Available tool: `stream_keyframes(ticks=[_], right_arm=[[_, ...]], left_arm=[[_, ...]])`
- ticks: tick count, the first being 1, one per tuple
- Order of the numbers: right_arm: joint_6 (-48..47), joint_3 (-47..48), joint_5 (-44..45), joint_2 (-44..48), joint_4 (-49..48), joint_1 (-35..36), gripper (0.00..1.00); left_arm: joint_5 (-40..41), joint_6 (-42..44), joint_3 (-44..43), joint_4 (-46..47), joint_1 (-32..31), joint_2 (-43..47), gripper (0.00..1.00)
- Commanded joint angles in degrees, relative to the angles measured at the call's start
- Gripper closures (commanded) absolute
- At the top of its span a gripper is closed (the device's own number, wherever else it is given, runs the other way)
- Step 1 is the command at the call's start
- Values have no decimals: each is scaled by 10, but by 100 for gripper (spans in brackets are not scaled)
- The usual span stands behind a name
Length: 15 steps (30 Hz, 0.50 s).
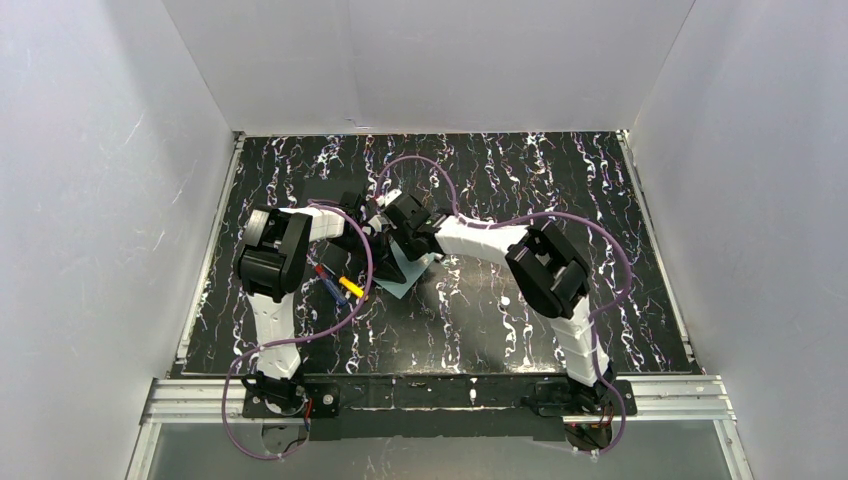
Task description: Place the letter into the envelope and seal it
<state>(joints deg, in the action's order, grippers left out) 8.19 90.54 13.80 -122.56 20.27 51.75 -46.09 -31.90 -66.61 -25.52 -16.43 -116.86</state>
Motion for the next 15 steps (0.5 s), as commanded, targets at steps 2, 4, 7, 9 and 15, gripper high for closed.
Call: stream_keyframes(ticks=[2, 4, 7, 9, 15], right_arm=[[-51, -46, 47, 19, 25, -9, 77], [-52, -42, 51, 12, 28, -16, 77], [-50, -44, 53, 12, 26, -22, 77], [-47, -46, 51, 16, 25, -26, 77], [-10, -27, 70, 27, 42, -40, 73]], left_arm=[[64, -24, 20, -50, 14, -42, 100], [65, -24, 20, -50, 13, -43, 100], [65, -25, 21, -50, 13, -42, 100], [67, -25, 21, -50, 14, -40, 100], [66, -24, 21, -50, 14, -41, 100]])
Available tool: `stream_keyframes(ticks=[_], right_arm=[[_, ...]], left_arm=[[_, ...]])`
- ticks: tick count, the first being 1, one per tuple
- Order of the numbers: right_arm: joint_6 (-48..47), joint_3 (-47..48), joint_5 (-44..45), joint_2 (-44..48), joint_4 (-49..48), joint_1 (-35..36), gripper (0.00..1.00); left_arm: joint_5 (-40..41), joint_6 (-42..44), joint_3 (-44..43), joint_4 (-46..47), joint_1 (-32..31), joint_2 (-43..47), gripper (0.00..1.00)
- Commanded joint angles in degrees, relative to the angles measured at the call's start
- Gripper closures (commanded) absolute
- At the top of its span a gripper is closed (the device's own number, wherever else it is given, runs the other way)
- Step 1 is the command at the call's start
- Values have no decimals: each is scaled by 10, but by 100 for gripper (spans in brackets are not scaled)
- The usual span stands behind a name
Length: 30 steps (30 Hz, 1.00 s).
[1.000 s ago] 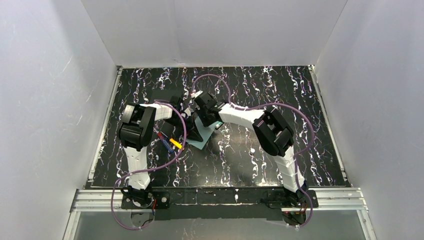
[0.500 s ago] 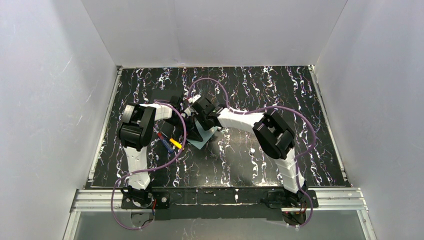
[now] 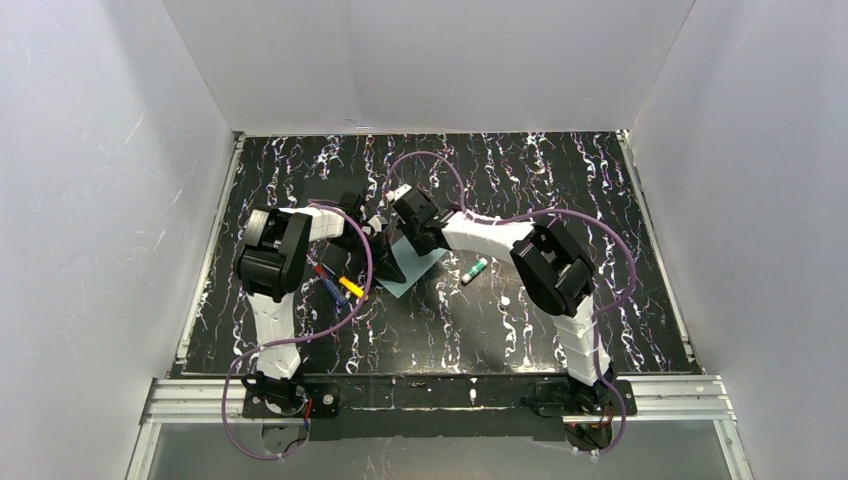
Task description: Place the letter into the envelope and seal it
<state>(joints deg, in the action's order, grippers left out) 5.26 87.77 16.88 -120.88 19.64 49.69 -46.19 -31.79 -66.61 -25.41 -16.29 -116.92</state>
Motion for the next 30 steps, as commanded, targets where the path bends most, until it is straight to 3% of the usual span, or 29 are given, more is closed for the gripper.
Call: stream_keyframes(ticks=[1, 6, 13, 16, 30], right_arm=[[27, 6, 45, 11, 52, -22, 73], [53, 34, 71, 12, 78, -23, 73], [49, 33, -83, 56, 26, -13, 72], [62, 42, -104, 45, 40, -10, 76], [64, 61, -54, -13, 67, 13, 78]], left_arm=[[67, -25, 21, -51, 13, -41, 100], [66, -25, 20, -51, 13, -39, 100], [65, -24, 17, -51, 13, -40, 100], [65, -23, 18, -51, 13, -40, 100], [63, -28, 20, -47, 13, -44, 100]])
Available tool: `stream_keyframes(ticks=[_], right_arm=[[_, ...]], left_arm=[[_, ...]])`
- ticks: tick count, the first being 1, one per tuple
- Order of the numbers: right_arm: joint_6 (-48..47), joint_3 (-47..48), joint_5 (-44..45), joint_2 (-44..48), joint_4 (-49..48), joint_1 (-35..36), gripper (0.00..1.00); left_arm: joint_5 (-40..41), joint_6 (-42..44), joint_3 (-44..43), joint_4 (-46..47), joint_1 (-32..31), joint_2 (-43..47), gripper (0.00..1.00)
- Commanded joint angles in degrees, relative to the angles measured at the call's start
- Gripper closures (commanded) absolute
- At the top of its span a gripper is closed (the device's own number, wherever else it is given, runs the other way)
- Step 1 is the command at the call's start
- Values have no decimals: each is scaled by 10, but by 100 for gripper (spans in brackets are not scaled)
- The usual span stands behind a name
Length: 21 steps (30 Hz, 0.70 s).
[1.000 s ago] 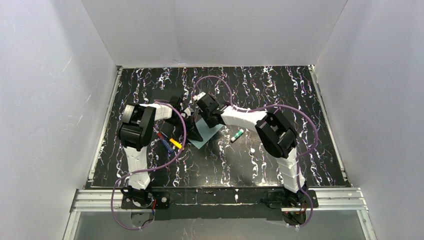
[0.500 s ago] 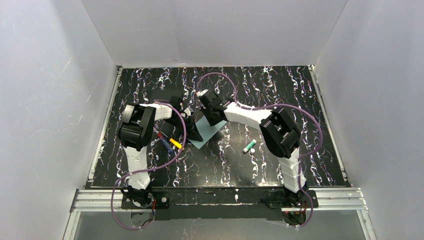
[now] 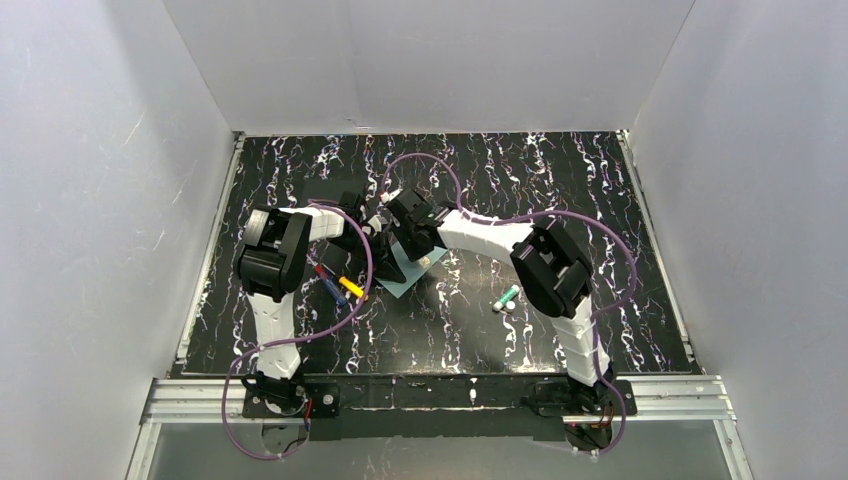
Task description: Place the letter into the envelope and seal it
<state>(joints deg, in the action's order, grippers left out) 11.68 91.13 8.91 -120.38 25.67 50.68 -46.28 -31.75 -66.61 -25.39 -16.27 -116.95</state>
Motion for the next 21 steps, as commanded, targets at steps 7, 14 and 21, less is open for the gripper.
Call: stream_keyframes(ticks=[7, 14, 21], right_arm=[[-1, 33, 98, -41, 41, 4, 77], [0, 8, 167, -21, 76, -13, 78], [-25, -3, 105, -9, 51, -26, 77]], left_arm=[[66, -25, 22, -49, 12, -45, 100], [67, -27, 21, -49, 13, -42, 100], [67, -28, 20, -49, 13, -42, 100]])
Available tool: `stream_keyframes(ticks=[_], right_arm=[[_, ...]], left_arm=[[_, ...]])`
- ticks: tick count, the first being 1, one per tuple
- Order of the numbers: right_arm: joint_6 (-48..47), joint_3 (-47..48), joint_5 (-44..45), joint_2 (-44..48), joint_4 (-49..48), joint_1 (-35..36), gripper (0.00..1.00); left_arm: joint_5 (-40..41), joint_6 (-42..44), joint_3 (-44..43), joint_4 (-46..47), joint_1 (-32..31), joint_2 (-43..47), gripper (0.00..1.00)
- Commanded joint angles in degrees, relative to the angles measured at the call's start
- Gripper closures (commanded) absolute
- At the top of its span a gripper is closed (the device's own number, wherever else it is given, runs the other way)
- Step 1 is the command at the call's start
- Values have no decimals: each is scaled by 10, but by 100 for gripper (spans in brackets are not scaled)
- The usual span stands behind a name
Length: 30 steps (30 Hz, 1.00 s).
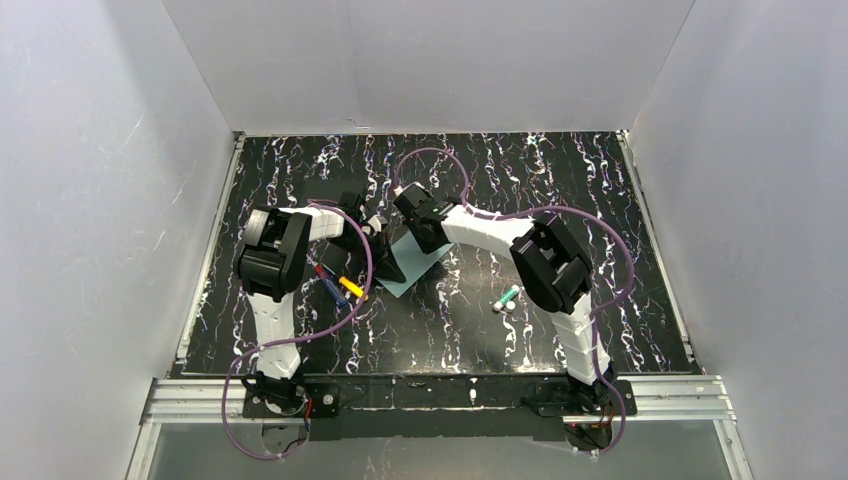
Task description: Place the letter into the envelope and seal it
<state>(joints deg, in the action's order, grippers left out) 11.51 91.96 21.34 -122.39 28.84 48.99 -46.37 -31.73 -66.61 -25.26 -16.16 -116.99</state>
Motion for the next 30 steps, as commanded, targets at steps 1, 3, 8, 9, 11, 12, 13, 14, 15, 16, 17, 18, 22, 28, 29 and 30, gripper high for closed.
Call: stream_keyframes(ticks=[1, 3, 8, 9, 11, 12, 13, 14, 15, 16, 17, 18, 22, 28, 29, 30], right_arm=[[-27, -8, -32, 7, 18, -4, 77], [-26, 0, -48, -2, 21, 7, 77], [-14, 7, -82, -11, 1, 45, 78], [-14, 10, -87, -11, -3, 52, 78], [-16, 17, -95, -10, -6, 63, 78], [-17, 20, -99, -10, -7, 67, 78], [-17, 22, -104, -10, -6, 68, 78], [-17, 22, -108, -10, -7, 69, 78], [-15, 20, -109, -9, -8, 69, 78], [-14, 17, -109, -8, -8, 69, 78], [-13, 14, -107, -7, -11, 69, 78], [-12, 11, -101, -7, -13, 69, 78], [7, 4, -34, -11, -13, 63, 78], [39, 0, 33, -25, -24, 25, 79], [42, 1, 36, -26, -25, 18, 79], [43, 1, 35, -28, -27, 10, 79]], left_arm=[[67, -28, 20, -51, 12, -41, 100], [69, -28, 20, -51, 12, -43, 100], [68, -20, 15, -54, 12, -46, 100], [68, -18, 15, -56, 12, -47, 100], [67, -18, 15, -55, 11, -47, 100], [66, -17, 14, -55, 11, -48, 100], [64, -17, 13, -55, 12, -50, 100], [62, -16, 12, -55, 11, -51, 100], [62, -18, 11, -55, 11, -51, 100], [61, -18, 10, -55, 11, -51, 100], [62, -18, 10, -55, 11, -50, 100], [61, -18, 11, -55, 11, -50, 100], [60, -18, 16, -54, 12, -49, 100], [57, -18, 22, -52, 13, -49, 100], [57, -18, 23, -52, 12, -49, 100], [57, -18, 23, -52, 12, -49, 100]])
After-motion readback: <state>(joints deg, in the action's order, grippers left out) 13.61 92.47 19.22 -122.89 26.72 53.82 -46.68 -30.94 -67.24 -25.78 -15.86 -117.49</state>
